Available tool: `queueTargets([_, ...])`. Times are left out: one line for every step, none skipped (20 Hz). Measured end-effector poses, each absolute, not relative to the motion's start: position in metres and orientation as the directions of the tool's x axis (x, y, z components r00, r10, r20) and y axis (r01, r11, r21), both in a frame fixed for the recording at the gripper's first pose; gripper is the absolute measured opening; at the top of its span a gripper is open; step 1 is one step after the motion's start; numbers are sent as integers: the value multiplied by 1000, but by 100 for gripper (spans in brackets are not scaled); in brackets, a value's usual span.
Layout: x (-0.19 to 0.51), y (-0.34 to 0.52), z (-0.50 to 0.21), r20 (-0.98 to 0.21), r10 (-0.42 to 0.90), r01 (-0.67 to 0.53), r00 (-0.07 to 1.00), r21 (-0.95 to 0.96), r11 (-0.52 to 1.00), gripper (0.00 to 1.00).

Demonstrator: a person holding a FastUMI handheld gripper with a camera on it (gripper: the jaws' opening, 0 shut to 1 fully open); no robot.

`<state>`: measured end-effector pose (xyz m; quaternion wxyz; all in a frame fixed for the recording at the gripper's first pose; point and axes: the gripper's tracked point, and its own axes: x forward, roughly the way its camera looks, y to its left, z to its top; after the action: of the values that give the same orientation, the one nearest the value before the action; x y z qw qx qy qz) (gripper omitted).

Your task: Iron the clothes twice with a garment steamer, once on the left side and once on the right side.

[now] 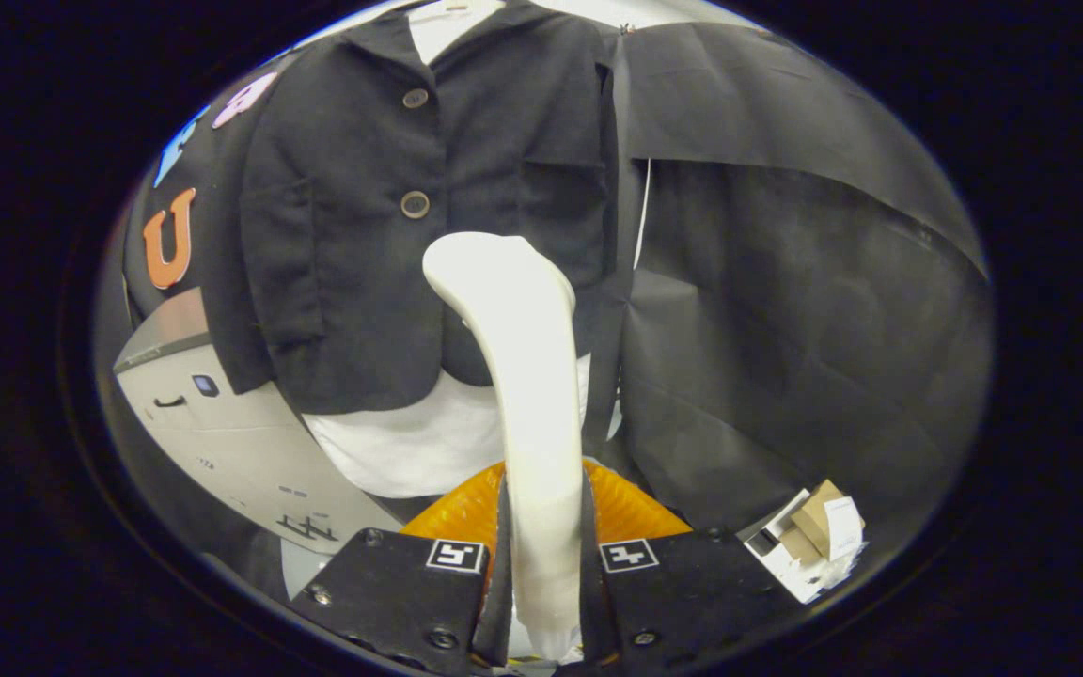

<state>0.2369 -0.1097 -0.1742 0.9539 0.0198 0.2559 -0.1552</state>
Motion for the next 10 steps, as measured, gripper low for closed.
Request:
queueTargets([230,-105,-164,-481,-281,300,831,-39,953,32])
queueTargets([223,-98,-154,-468,-270,290,841,-30,957,31])
queueTargets([215,-89,-145,-455,-258,278,852,-23,960,31])
queueTargets([208,-82,-135,-442,-249,267,862,-21,963,31])
queueTargets([201,-73,-127,-428,-237,253,872,-20,967,31])
queueTargets([193,-63,-118,-415,-221,236,882,-16,972,31])
queueTargets([186,-52,-110,-401,-202,217,893,-9,976,31])
queueTargets([179,-41,-102,-390,-184,197,902,-6,980,31])
queueTargets([172,-31,-95,-376,-166,179,912,-1,984,31])
queueTargets([166,-22,-86,-360,-149,162,921,5,987,31])
